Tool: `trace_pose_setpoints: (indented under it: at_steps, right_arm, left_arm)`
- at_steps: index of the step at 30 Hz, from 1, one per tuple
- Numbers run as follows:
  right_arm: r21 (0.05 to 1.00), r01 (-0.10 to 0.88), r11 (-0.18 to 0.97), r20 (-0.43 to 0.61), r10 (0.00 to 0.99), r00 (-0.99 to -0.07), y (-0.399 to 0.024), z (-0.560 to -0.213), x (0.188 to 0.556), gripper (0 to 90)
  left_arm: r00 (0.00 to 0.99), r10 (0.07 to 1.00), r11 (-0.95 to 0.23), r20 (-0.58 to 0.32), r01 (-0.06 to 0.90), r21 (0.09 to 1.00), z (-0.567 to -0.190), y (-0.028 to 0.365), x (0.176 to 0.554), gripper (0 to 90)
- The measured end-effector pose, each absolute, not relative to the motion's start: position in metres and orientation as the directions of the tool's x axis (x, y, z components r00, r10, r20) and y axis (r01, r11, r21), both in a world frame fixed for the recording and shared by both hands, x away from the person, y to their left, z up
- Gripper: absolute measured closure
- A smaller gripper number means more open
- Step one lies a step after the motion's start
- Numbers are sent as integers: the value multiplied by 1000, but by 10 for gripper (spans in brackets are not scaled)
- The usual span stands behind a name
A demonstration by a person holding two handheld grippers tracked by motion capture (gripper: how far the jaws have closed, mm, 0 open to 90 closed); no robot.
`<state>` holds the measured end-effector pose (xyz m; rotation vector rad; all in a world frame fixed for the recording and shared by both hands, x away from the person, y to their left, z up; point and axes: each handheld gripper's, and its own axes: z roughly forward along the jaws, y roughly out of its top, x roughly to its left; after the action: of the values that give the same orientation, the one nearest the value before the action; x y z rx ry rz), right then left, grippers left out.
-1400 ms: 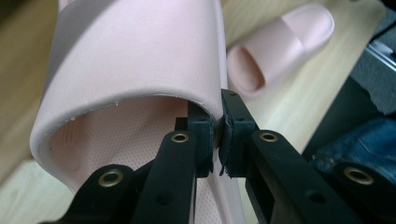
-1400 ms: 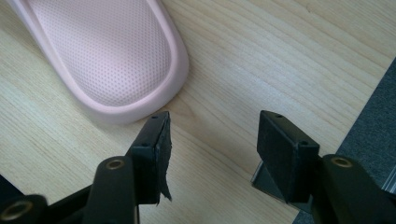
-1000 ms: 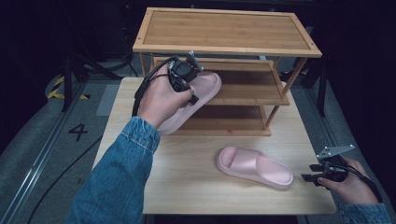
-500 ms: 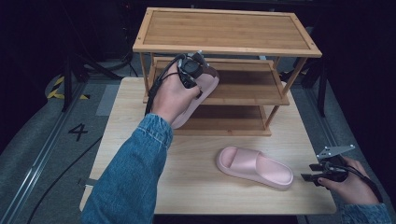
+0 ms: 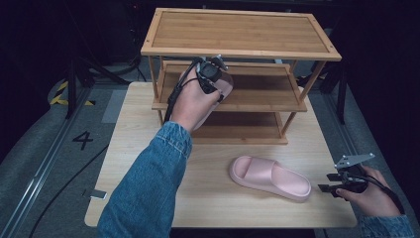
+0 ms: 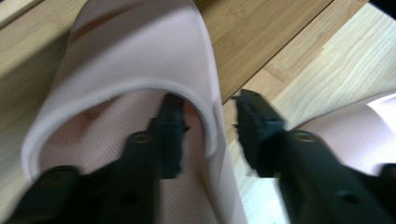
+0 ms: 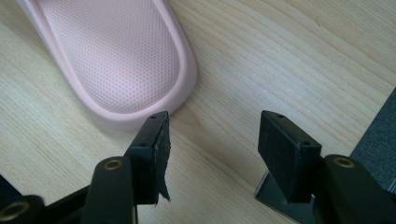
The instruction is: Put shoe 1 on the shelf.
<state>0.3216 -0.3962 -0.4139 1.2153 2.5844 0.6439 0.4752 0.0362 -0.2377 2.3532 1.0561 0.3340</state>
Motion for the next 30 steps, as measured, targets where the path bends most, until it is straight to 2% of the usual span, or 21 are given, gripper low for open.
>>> trace_pose_setpoints:
  at_steps: [3, 5, 6, 11, 18, 22, 26, 27, 30]
  right_arm:
    - [469, 680, 564, -4, 771, -637, -395, -414, 322, 443]
    - [469, 674, 570, -8, 766, -643, -393, -414, 324, 440]
    - [467, 671, 575, -7, 762, -648, -392, -413, 325, 438]
    - [470, 664, 581, -13, 757, -653, -389, -413, 328, 432]
    - [470, 653, 594, -18, 746, -666, -384, -412, 334, 429]
    - [468, 647, 602, -18, 739, -674, -381, -413, 335, 429]
    - [470, 649, 599, -11, 739, -674, -381, -413, 335, 429]
    - [470, 648, 599, -1, 735, -678, -382, -413, 335, 429]
    - [473, 651, 593, 0, 739, -673, -382, -414, 334, 429]
  left_arm:
    - [672, 739, -583, 54, 597, 551, -234, 39, 472, 445]
    - [652, 756, -561, 48, 609, 561, -231, 40, 464, 426]
    - [675, 734, -591, 78, 577, 563, -226, 46, 459, 417]
    - [673, 734, -600, 87, 584, 547, -214, 58, 436, 455]
    - [686, 717, -644, 124, 584, 495, -199, 88, 406, 560]
    - [679, 727, -642, 106, 617, 456, -196, 109, 394, 690]
    - [658, 742, -646, 130, 648, 403, -201, 123, 391, 782]
    - [643, 751, -648, 153, 672, 358, -207, 133, 393, 817]
    - [635, 762, -637, 127, 698, 329, -219, 142, 397, 866]
